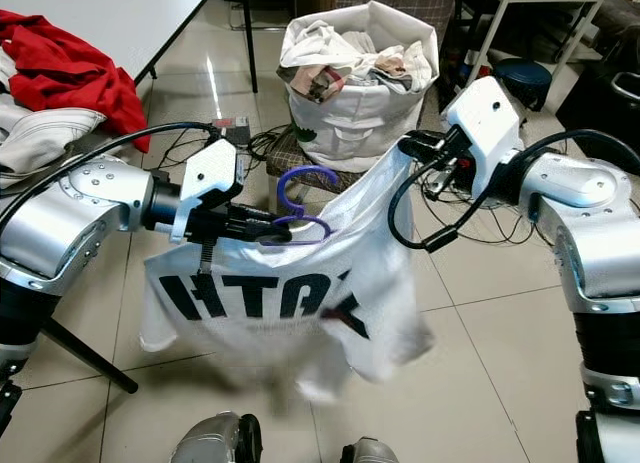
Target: Hang hanger
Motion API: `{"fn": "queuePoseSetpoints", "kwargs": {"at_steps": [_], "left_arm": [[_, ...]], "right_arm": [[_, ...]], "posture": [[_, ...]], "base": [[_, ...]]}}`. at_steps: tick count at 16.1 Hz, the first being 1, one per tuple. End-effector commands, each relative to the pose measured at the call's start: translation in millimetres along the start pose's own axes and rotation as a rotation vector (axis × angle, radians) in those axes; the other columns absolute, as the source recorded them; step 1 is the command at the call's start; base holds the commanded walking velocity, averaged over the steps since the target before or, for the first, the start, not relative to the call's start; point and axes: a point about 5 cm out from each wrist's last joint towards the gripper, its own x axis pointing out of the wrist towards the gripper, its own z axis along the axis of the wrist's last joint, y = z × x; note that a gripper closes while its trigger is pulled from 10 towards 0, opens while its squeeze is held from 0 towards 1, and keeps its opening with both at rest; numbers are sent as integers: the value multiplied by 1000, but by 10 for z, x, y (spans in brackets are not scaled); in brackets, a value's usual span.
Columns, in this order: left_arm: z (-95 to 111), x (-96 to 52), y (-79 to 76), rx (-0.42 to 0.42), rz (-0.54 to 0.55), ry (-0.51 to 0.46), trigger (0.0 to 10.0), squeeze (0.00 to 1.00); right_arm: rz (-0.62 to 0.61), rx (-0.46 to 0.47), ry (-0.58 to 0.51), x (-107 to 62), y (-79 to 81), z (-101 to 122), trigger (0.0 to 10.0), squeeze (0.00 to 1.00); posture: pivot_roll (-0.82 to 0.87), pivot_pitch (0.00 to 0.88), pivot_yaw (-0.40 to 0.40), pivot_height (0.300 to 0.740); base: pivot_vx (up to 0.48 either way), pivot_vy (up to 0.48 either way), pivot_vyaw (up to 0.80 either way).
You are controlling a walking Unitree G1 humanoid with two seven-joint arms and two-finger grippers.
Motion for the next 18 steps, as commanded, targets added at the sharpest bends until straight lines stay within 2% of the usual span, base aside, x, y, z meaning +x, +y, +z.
{"fn": "queuePoseSetpoints", "kwargs": {"at_steps": [1, 2, 3, 6, 7, 11, 17, 18], "left_arm": [[4, -45, 32, 19, 10, 30, 0, 0], [-12, -69, 55, 29, 21, 50, 0, 0], [-6, -120, 148, 20, 78, 43, 0, 0], [135, -306, 307, 31, 129, -31, 0, 0], [150, -325, 298, 31, 109, -34, 0, 0], [135, -283, 213, 49, 17, -20, 0, 0], [113, -51, 279, 25, 99, -22, 0, 0], [126, 5, 263, 26, 79, -30, 0, 0]], "right_arm": [[-20, -37, 0, -66, -71, 43, 0, 0], [-16, -46, 18, -80, -76, 19, 0, 0], [-8, -92, 80, -115, -83, -55, 0, 0], [-20, -82, 128, -165, -104, -193, 0, 0], [-38, -65, 113, -161, -116, -193, 0, 0], [-68, -56, 104, -138, -162, -205, 0, 0], [8, -52, 19, -42, -65, -3, 0, 0], [26, -57, 8, -18, -31, 29, 0, 0]], "posture": [[-77, 36, -2, 740], [-77, 35, -2, 740], [-78, 36, -2, 740], [-78, 37, 1, 740], [-78, 38, 1, 740], [-78, 40, 1, 740], [-83, 45, -5, 740], [-83, 45, -6, 740]], "base": [[0, 0, 0], [0, 0, 0], [0, 0, 0], [0, 0, 0], [0, 0, 0], [0, 0, 0], [0, 0, 0], [0, 0, 0]]}}
